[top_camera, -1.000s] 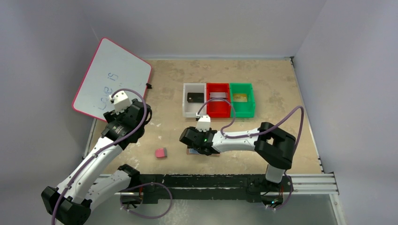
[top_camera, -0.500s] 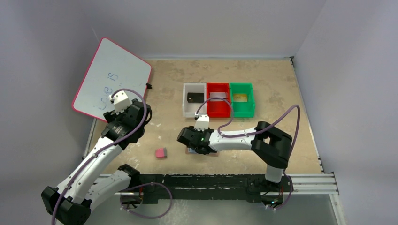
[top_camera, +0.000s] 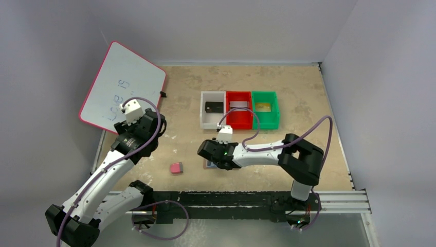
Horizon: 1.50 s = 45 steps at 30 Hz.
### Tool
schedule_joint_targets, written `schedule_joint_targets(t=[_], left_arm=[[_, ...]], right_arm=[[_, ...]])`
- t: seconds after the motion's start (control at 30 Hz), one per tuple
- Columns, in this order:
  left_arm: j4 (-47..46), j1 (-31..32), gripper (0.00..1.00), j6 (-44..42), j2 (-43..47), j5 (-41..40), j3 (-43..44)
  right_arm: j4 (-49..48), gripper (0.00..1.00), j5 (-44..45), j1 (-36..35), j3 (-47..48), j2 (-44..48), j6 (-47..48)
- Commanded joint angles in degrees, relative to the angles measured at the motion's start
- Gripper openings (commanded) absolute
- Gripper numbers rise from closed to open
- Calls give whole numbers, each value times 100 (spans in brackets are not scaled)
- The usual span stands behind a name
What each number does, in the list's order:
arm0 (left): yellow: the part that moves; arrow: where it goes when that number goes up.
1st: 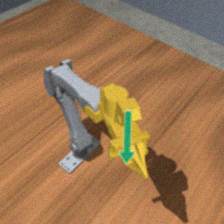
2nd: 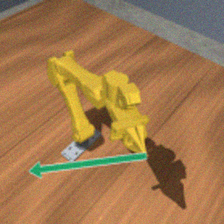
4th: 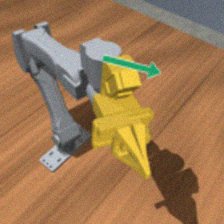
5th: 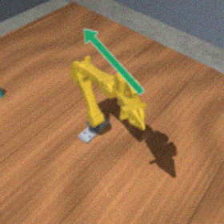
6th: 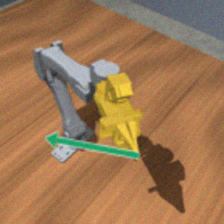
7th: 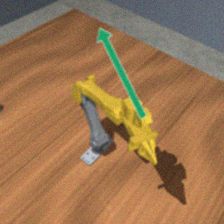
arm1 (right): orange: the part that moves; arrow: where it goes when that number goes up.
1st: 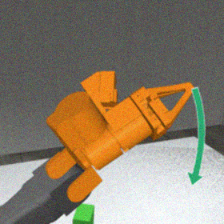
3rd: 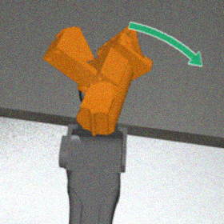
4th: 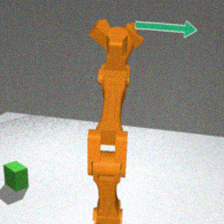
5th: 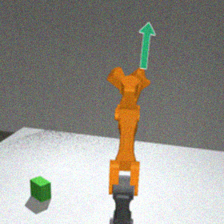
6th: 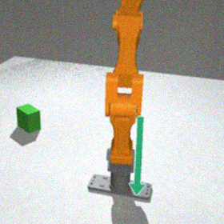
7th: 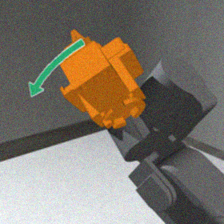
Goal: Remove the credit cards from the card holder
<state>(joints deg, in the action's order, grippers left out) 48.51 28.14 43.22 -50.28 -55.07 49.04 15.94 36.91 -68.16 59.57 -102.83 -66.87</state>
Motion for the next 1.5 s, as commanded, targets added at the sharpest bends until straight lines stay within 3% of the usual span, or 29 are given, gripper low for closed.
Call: schedule_joint_targets(t=[0.0,0.13,0.23,0.47,0.57,0.6,0.9,1.47], left_arm=[[-217,-28,84,-182,16,131,88],[-382,-28,84,-332,67,552,60],[-624,-27,83,-446,207,1329,31],[-2049,-28,77,23,463,4539,-705],[-3497,23,76,705,321,6158,-1364],[-3746,86,76,826,291,6270,-1483],[-4457,1639,75,1230,-541,5168,-1650],[-6174,2825,72,2165,-2652,4303,-1738]], right_arm=[[-513,33,-751,79,-653,290,260],[-1417,31,-1197,230,-1140,809,440],[-2022,29,-1461,365,-1490,1227,538],[-3571,28,-2548,1018,-2506,1802,496],[-4086,28,-2925,1278,-2948,1931,393],[-4158,28,-2979,1316,-3011,1937,368],[-4836,29,-3314,1564,-3522,2071,122],[-5218,30,-3551,1905,-3995,2101,75]])
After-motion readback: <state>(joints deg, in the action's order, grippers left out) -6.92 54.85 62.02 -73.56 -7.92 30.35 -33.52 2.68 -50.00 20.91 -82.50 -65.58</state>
